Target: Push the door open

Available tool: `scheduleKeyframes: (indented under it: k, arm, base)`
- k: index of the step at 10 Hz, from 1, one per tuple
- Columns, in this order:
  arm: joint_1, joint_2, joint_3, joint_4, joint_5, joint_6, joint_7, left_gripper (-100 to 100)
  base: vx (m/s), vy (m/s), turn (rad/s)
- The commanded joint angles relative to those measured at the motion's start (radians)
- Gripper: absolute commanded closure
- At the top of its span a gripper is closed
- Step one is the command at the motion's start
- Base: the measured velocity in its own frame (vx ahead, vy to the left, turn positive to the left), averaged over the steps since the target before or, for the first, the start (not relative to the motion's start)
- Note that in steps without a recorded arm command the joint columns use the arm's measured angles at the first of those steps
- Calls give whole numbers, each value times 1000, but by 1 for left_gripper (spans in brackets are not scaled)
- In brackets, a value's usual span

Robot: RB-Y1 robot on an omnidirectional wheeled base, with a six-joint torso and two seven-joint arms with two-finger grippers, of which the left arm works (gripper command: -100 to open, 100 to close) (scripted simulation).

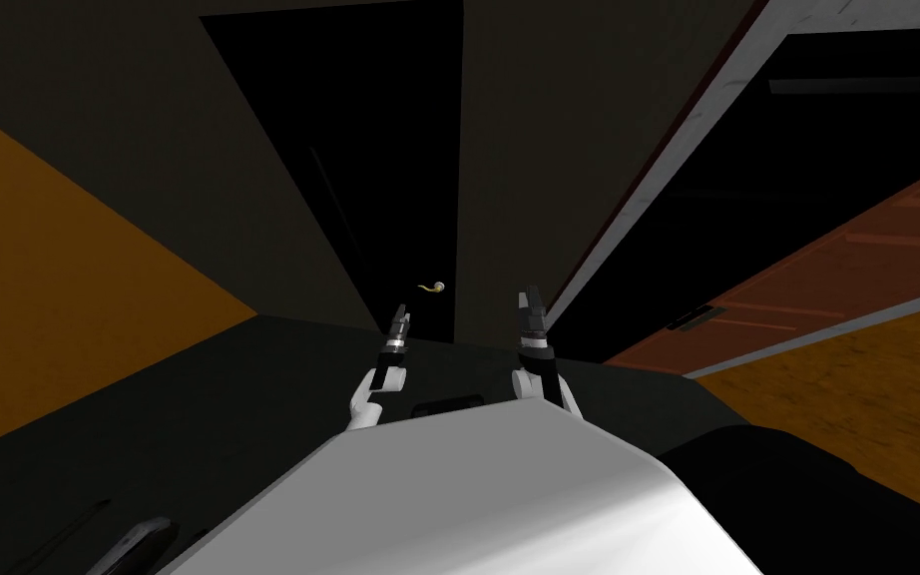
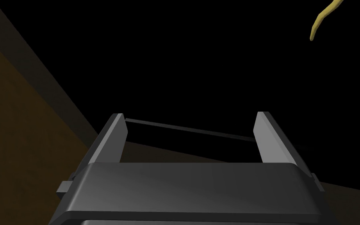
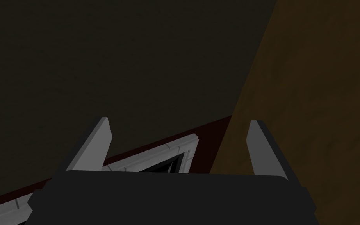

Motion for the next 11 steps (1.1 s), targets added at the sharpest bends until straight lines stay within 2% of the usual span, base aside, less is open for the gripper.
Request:
scheduleKeyframes:
  k: [1, 2, 3, 7, 8, 11]
  arm:
    - [-27, 1, -3, 50, -3, -1, 3, -100]
    - [-46, 1, -6, 87, -5, -4, 4, -100]
    - [-46, 1, -6, 101, -5, -4, 4, -100]
    - [-116, -4, -13, 239, -12, -16, 8, -100]
    - [-116, -4, -13, 254, -12, -16, 8, -100]
    - [-165, -10, -19, 351, -17, -25, 11, -100]
  base:
    - [92, 7, -5]
    - [92, 19, -6]
    - [65, 19, -6]
    - [82, 8, -5]
    - [74, 0, -3]
    - [74, 8, -5]
